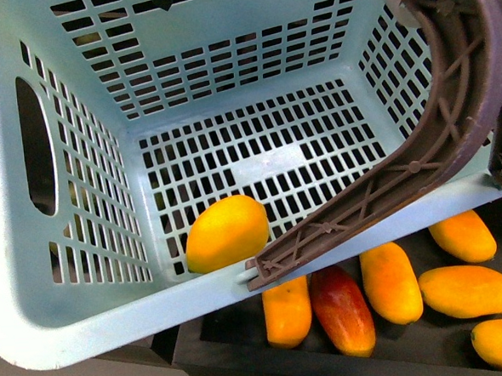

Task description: Pick lemon and mango into basket

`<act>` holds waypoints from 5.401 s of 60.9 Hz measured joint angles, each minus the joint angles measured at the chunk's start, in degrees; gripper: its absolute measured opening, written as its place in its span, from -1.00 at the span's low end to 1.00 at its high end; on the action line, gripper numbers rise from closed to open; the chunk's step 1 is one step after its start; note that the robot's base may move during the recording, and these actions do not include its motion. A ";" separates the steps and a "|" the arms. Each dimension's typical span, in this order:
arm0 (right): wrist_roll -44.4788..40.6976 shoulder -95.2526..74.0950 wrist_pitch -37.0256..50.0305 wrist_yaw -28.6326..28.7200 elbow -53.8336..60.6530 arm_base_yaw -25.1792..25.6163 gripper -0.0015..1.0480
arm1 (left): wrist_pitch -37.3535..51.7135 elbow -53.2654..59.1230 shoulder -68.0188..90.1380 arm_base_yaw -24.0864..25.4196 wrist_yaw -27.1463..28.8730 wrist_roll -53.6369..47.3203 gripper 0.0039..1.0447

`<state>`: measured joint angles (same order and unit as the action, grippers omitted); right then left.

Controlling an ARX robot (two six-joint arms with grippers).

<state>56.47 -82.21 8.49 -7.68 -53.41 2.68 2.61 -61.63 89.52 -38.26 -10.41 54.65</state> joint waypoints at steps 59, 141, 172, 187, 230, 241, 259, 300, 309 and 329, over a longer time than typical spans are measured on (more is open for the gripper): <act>-22.29 -0.37 2.38 -14.43 1.64 -27.28 0.86 | 0.00 -0.02 0.00 0.00 -0.02 0.02 -0.47; -56.13 47.56 21.20 7.54 48.98 -2.89 -0.96 | -0.07 0.09 0.02 0.07 -0.09 0.04 -0.47; -56.15 59.47 14.14 7.58 52.41 -2.86 -0.96 | -0.07 0.09 0.02 0.09 0.31 -0.04 -0.47; -56.15 65.22 8.55 7.58 52.41 -2.86 -0.96 | -0.07 0.09 0.02 0.07 -0.07 0.07 -0.47; -56.24 81.79 -8.41 7.58 52.41 -2.86 -0.82 | -0.07 0.09 0.02 0.04 -0.15 0.24 -0.47; -56.24 81.83 -8.41 7.61 52.41 -2.86 -0.25 | -0.07 0.09 0.02 0.07 0.07 0.07 -0.47; -56.24 81.83 -8.41 7.61 52.41 -2.86 0.71 | -0.07 0.09 0.02 0.07 0.09 0.04 -0.47; -56.28 81.96 -8.55 7.52 52.41 -2.86 0.83 | -0.07 0.09 0.09 -0.13 0.55 -0.15 -0.47; -56.26 82.03 -8.57 7.58 52.41 -2.86 0.83 | -0.07 0.09 0.09 -0.09 0.46 0.00 -0.47; -56.28 82.01 -8.59 7.65 52.41 -2.86 0.83 | -0.07 0.09 0.09 -0.15 -0.37 0.15 -0.47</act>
<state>0.19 -0.21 -0.10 -0.03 -0.99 -0.19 2.55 -61.54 89.60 -38.41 -10.79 54.81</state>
